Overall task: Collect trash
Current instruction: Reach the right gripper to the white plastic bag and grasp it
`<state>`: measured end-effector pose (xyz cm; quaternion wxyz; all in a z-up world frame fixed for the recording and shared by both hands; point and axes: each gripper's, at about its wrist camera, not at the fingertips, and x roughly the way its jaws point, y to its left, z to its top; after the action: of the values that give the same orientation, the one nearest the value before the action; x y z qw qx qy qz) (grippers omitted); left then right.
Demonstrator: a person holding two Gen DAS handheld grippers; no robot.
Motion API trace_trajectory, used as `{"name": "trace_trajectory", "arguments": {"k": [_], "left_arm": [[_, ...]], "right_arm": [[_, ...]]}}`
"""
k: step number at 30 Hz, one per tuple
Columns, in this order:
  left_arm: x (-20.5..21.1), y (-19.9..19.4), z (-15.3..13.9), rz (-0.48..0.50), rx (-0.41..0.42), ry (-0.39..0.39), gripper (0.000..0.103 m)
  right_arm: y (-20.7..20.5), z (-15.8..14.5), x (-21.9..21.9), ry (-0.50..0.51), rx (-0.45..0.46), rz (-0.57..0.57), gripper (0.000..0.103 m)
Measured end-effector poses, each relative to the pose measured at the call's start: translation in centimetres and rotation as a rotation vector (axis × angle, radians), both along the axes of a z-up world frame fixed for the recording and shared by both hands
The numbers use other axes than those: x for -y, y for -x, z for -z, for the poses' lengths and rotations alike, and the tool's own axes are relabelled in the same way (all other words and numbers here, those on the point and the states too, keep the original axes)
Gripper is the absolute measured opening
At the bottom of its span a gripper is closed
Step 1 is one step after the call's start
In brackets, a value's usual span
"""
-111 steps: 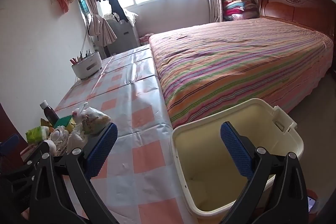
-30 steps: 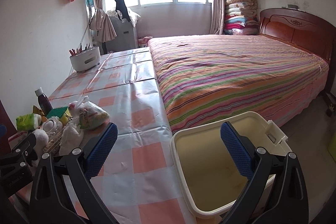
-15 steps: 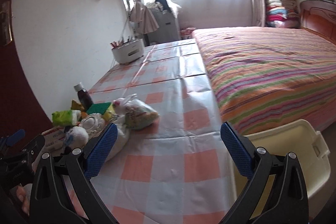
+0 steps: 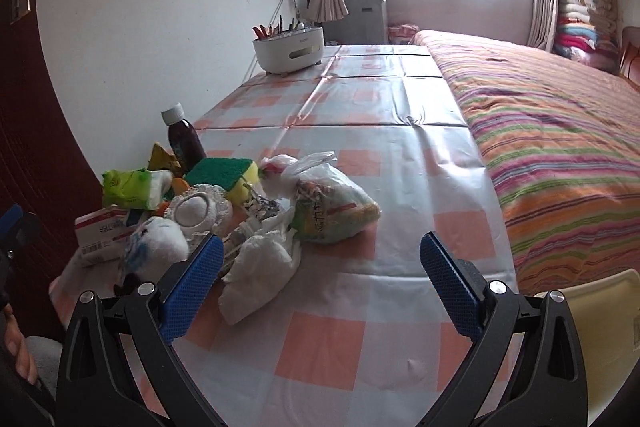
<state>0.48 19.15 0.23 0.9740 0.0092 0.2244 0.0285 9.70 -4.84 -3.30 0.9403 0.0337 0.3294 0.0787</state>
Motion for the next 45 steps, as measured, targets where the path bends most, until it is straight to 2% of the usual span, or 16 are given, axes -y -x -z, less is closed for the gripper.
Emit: {"name": "trace_trajectory", "arguments": {"k": [6,11,18,28,37,41,45], "left_arm": [[0.9,-1.4,1.1,0.037,-0.06,-0.002,0.093],[3.6,-2.3,1.0,0.086,-0.094,-0.021,0.093],[8.0,-2.5,-0.1,0.141,-0.068,-0.068,0.094],[12.2,-2.1,-0.9,0.205,-0.042,-0.102,0.094],[11.4,-2.6,-0.4,0.178,-0.043,-0.117,0.094],[8.5,-3.2,-0.4,0.119,-0.036,-0.109,0.094],[5.2,-3.8,-0.6,0.058,-0.036,-0.065,0.093]], "right_arm": [[-0.2,0.6,0.8,0.017,-0.017,0.032,0.097],[1.9,-0.4,2.1,0.047,0.042,0.075,0.097],[4.6,-1.0,5.0,0.025,0.076,0.129,0.097],[6.1,-1.3,7.8,-0.027,0.087,0.184,0.097],[5.4,-1.2,7.1,-0.019,0.088,0.166,0.097],[2.6,-1.3,5.0,0.023,0.081,0.1,0.097],[-0.9,-0.7,2.8,0.076,0.062,0.03,0.097]]}}
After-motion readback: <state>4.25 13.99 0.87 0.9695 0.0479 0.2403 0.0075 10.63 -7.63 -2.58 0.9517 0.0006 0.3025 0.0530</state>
